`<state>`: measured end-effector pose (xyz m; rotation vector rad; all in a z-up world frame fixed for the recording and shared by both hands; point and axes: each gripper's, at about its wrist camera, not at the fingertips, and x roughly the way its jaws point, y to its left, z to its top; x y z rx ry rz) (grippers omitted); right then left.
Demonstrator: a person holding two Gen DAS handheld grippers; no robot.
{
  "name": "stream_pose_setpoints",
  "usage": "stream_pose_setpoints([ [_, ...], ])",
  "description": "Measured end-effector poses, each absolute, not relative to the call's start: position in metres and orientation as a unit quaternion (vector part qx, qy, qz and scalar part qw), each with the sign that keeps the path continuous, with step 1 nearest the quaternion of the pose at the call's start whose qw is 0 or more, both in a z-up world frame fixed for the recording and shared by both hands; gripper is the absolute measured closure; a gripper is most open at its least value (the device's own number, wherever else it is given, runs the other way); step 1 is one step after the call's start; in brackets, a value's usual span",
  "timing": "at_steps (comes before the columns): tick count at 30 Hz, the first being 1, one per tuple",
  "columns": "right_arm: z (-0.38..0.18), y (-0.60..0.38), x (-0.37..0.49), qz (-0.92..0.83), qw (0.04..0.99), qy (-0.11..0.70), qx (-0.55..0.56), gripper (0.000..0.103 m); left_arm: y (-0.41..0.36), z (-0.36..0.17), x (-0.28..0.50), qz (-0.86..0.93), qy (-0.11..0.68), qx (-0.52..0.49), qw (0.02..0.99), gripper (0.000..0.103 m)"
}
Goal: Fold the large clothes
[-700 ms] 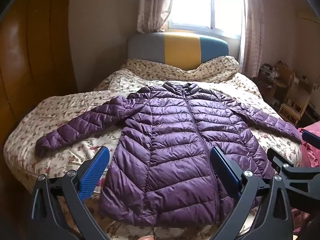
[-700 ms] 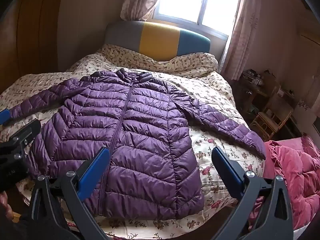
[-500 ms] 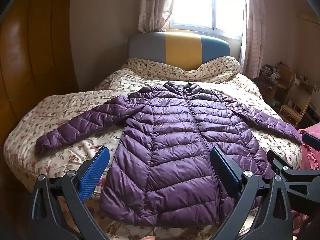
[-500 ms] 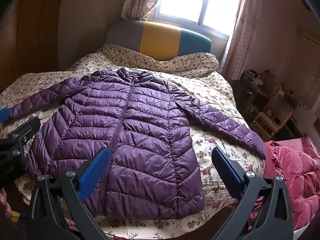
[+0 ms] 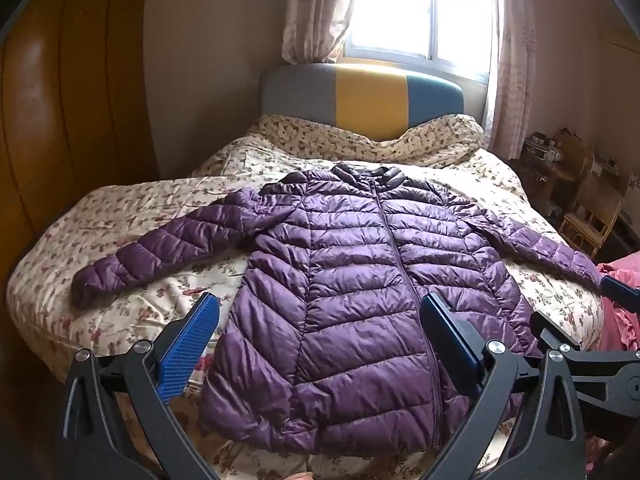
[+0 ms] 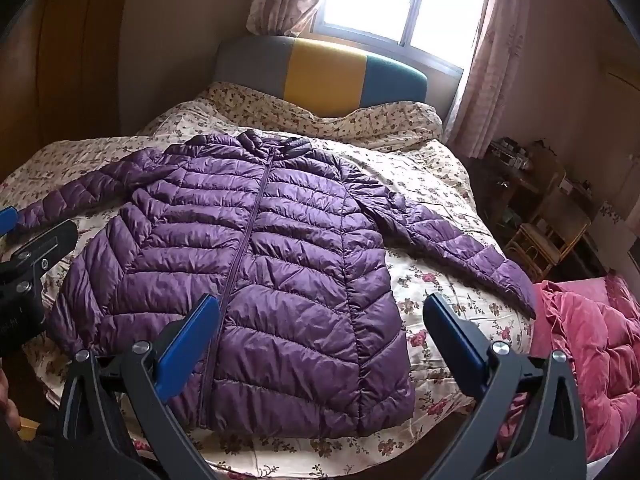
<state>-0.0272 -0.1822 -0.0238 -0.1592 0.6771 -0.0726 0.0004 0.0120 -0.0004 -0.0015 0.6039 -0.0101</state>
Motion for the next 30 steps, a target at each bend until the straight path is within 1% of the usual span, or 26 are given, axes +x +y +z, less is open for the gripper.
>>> stream_pose_setpoints([
  [30,-0.034,-0.183,-0.019,-0.033,0.934,0.348,-0.08,0.002,0.012,-0.009,0.002,0.0,0.302,-0.008,0.953,0.003],
])
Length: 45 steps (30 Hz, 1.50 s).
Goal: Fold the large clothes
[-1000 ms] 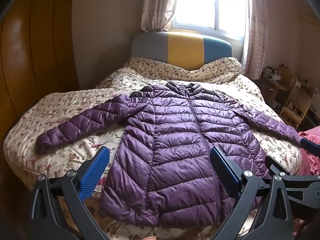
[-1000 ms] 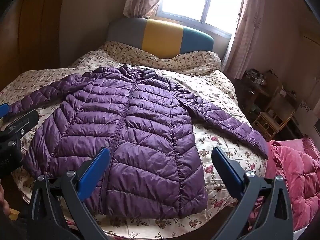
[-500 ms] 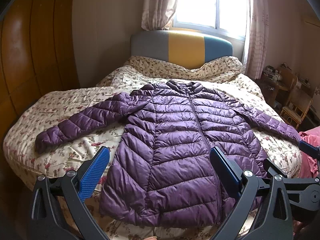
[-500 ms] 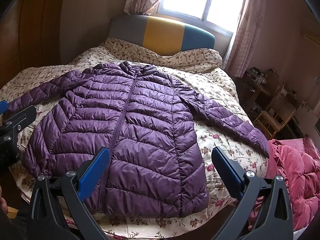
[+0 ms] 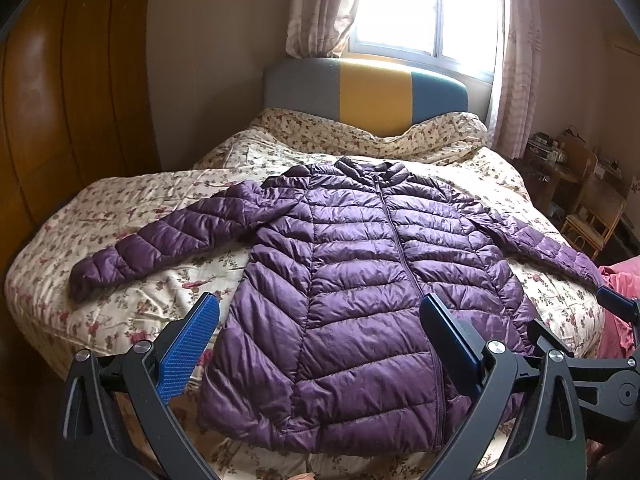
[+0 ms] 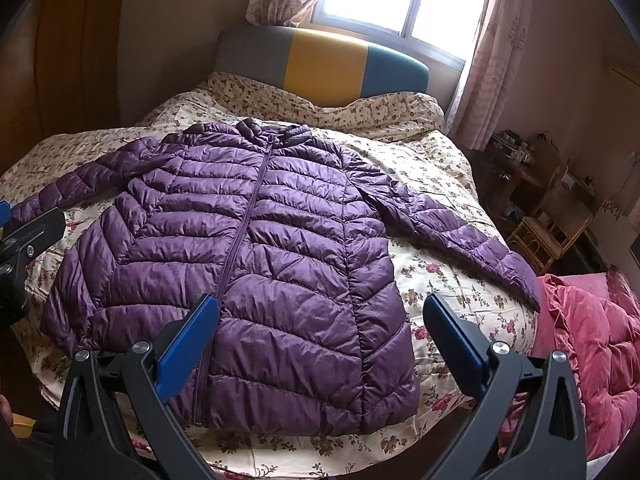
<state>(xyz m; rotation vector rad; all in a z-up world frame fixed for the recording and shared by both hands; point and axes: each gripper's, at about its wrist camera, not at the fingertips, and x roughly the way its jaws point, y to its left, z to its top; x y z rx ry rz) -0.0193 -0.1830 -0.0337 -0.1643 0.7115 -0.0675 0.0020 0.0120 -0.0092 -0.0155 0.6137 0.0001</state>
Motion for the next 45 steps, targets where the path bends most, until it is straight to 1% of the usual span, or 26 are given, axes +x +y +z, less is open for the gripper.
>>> stream_pose_setpoints([
  [15,-0.042,-0.185,-0.014,-0.035,0.929,0.359,-0.079,0.002,0.016,-0.019,0.004,0.006,0.309,-0.013,0.951,0.003],
  [32,-0.058,-0.205,0.019,-0.059,0.915,0.392,-0.07,0.002,0.03,-0.036,0.038,-0.007,0.355,-0.037,0.934,0.003],
  [35,-0.064,-0.228,0.036,-0.074,0.909,0.407,-0.052,0.002,0.039,-0.045,0.056,-0.03,0.368,-0.072,0.927,0.003],
  [37,-0.074,-0.256,0.056,-0.094,0.899,0.426,-0.032,0.002,0.041,-0.052,0.07,-0.027,0.378,-0.077,0.922,0.003],
  [43,-0.093,-0.36,0.11,-0.189,0.87,0.456,-0.003,0.002,0.045,-0.066,0.118,-0.013,0.386,-0.061,0.921,0.003],
  [45,-0.094,-0.401,0.124,-0.228,0.858,0.46,0.009,0.005,0.046,-0.068,0.136,-0.012,0.384,-0.053,0.922,0.003],
])
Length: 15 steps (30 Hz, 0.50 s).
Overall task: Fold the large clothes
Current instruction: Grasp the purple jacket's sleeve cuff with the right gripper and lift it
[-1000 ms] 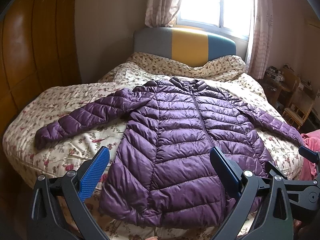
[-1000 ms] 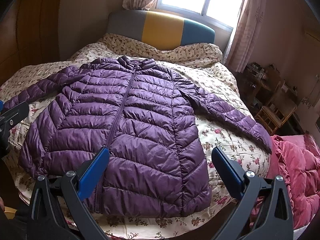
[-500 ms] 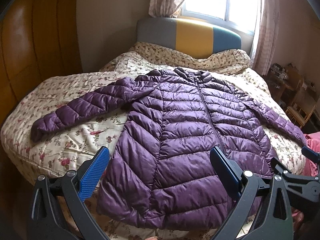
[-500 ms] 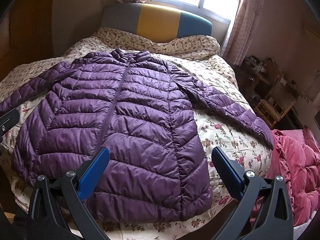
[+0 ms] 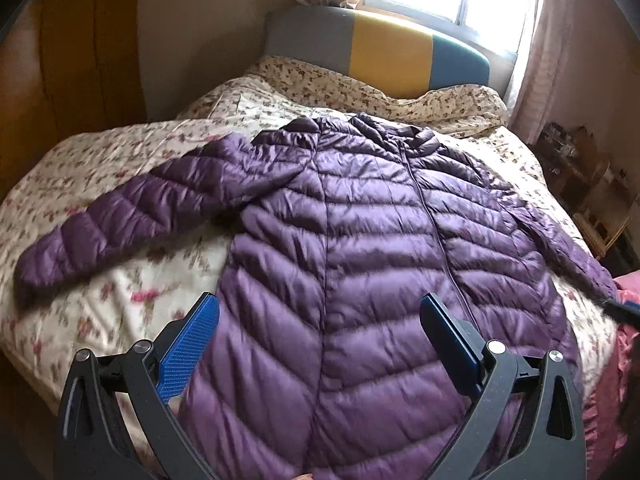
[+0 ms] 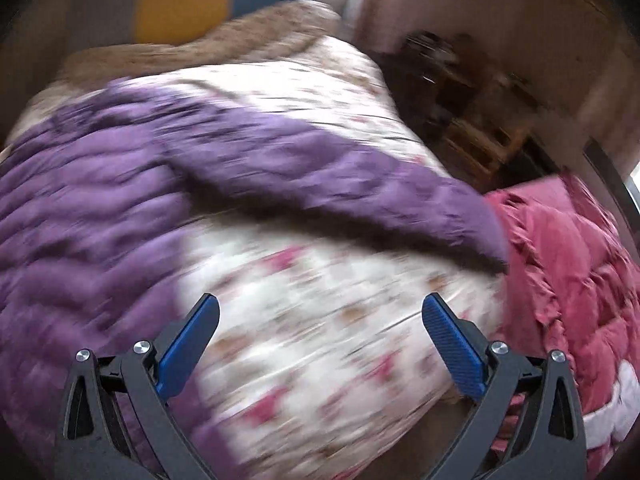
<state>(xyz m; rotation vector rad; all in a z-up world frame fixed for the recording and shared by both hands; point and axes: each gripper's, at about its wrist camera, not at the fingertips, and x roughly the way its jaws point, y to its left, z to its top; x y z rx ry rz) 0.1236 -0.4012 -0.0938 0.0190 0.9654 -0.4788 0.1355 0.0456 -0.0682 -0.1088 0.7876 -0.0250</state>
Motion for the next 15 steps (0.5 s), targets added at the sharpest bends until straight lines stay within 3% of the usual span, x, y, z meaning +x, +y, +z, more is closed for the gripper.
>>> stream_pose_setpoints([
  [8,-0.088,-0.562,0.151,-0.369,0.801,0.463,0.084,0.016,0.041,-0.079,0.194,-0.004,0.379,-0.02,0.925,0.003],
  [15,-0.118,-0.672,0.156,-0.416,0.728,0.504,0.206,0.017,0.04,-0.089,0.243,0.005,0.384,-0.013,0.923,0.003],
])
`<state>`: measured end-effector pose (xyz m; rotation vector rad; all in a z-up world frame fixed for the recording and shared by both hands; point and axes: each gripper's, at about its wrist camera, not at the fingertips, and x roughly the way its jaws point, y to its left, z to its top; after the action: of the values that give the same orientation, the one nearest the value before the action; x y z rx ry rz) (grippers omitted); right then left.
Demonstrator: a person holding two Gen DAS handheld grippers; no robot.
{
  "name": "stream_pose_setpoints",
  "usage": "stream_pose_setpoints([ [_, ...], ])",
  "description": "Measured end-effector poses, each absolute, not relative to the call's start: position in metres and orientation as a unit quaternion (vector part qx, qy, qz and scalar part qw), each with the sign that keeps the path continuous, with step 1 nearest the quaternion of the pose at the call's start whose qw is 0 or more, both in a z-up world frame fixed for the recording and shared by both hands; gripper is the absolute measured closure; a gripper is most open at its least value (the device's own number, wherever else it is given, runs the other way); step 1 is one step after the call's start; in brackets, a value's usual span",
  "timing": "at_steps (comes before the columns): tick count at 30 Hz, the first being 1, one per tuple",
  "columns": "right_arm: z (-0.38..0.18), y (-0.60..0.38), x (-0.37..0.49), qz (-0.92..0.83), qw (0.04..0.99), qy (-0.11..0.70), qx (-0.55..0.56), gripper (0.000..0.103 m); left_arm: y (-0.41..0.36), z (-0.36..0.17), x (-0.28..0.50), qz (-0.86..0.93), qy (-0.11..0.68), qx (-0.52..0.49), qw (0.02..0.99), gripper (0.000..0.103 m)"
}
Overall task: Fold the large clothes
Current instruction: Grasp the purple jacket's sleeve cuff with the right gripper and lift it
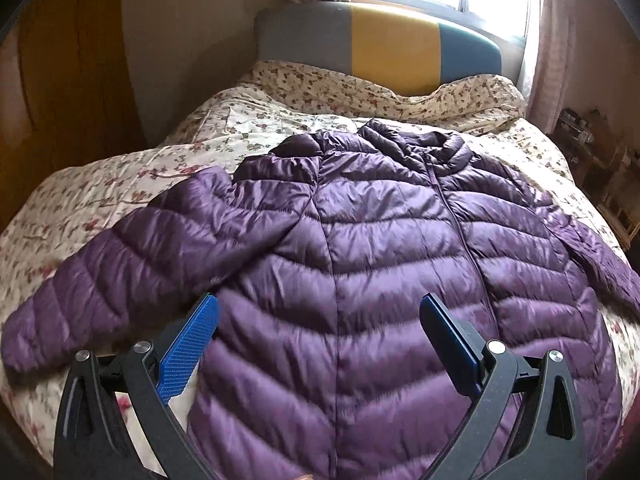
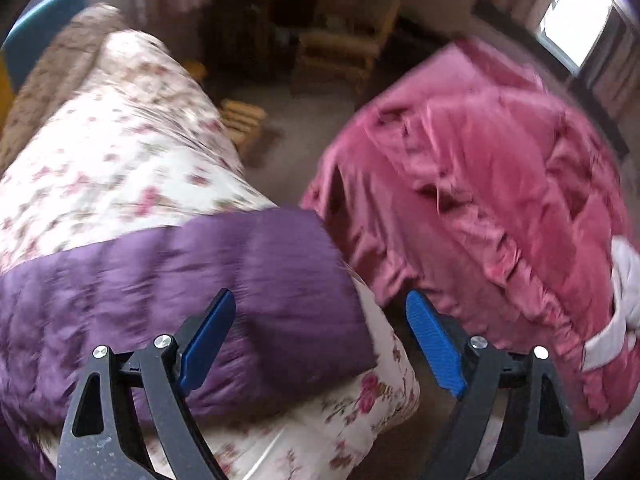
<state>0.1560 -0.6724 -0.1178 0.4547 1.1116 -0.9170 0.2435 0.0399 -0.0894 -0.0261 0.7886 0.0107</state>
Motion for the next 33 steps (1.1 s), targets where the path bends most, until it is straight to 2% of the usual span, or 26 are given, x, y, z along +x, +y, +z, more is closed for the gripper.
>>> stream_pose_setpoints([
  [2,-0.131,-0.683,0.153,-0.399,0.717,0.514,0.249,0.018,0.04,-0.093,0.255,0.008,0.384,-0.009,0.923,0.003],
  [4,-0.134,-0.687,0.151,-0.388,0.717,0.512,0.269,0.027,0.039,-0.097,0.264,0.011,0.387,-0.004,0.922,0.003],
  [6,-0.133,-0.682,0.153,-0.374,0.725,0.511,0.272,0.048,0.04,-0.101,0.274,0.012,0.387,0.0,0.922,0.003],
  [7,-0.132,-0.678,0.156,-0.371,0.727,0.511,0.269,0.055,0.04,-0.103,0.277,0.013,0.388,0.002,0.922,0.003],
  [9,-0.127,-0.668,0.16,-0.362,0.734,0.511,0.264,0.081,0.041,-0.107,0.283,0.014,0.392,0.006,0.92,0.003],
  [11,-0.124,-0.66,0.17,-0.363,0.737,0.514,0.247,0.086,0.043,-0.11,0.288,0.017,0.395,0.007,0.918,0.003],
  [22,-0.068,-0.575,0.25,-0.325,0.803,0.471,0.166,0.092,0.063,-0.123,0.31,0.012,0.416,-0.031,0.909,0.003],
  [27,-0.046,-0.487,0.311,-0.251,0.846,0.452,0.127,0.093,0.069,-0.128,0.318,0.003,0.429,-0.046,0.902,0.003],
  [33,-0.055,-0.393,0.357,-0.175,0.869,0.457,0.075,0.093,0.081,-0.128,0.322,0.01,0.429,-0.063,0.901,0.003],
])
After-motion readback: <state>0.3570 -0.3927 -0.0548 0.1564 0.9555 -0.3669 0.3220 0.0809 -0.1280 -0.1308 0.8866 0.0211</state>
